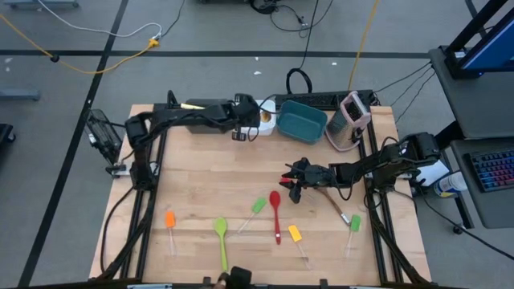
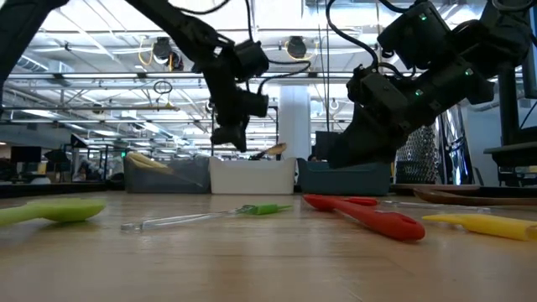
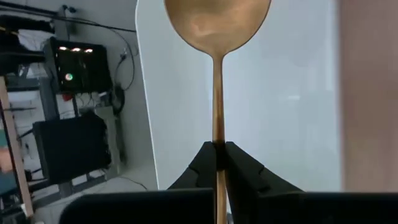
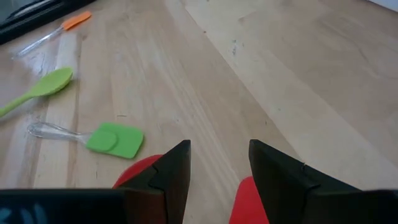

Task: Pick & Place Kitchen Items
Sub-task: Put the gold serving spoon into the white bin, then put the red serving spoon into the white bin

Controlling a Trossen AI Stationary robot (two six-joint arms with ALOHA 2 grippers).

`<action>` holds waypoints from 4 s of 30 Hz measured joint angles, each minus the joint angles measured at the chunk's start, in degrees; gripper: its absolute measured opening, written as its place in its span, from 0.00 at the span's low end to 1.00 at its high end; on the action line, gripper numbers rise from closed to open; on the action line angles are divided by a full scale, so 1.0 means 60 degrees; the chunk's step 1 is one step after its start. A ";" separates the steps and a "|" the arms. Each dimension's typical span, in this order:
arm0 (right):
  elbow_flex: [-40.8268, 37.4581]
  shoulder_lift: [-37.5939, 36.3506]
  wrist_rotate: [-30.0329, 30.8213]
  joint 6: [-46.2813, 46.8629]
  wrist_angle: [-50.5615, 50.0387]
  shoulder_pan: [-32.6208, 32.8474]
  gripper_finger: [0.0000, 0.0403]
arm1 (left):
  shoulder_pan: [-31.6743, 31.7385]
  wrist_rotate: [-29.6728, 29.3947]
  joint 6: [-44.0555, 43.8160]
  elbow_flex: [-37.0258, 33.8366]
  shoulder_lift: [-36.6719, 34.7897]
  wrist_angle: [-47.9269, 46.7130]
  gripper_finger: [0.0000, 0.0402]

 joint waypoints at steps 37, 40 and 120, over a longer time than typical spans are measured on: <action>0.0000 0.0000 0.0000 0.0032 0.0011 0.0000 0.39 | 0.1273 0.2784 0.0026 0.0000 0.0385 -0.0133 0.05; 0.0001 0.0000 0.0000 0.0032 0.0011 0.0000 0.39 | 0.1273 0.2775 0.0038 0.0000 0.0385 -0.0135 0.05; 0.0000 -0.3666 -0.0500 0.2593 -0.5992 0.2156 0.39 | -0.2406 0.3686 -0.6453 -0.0007 -0.0740 -0.1107 0.33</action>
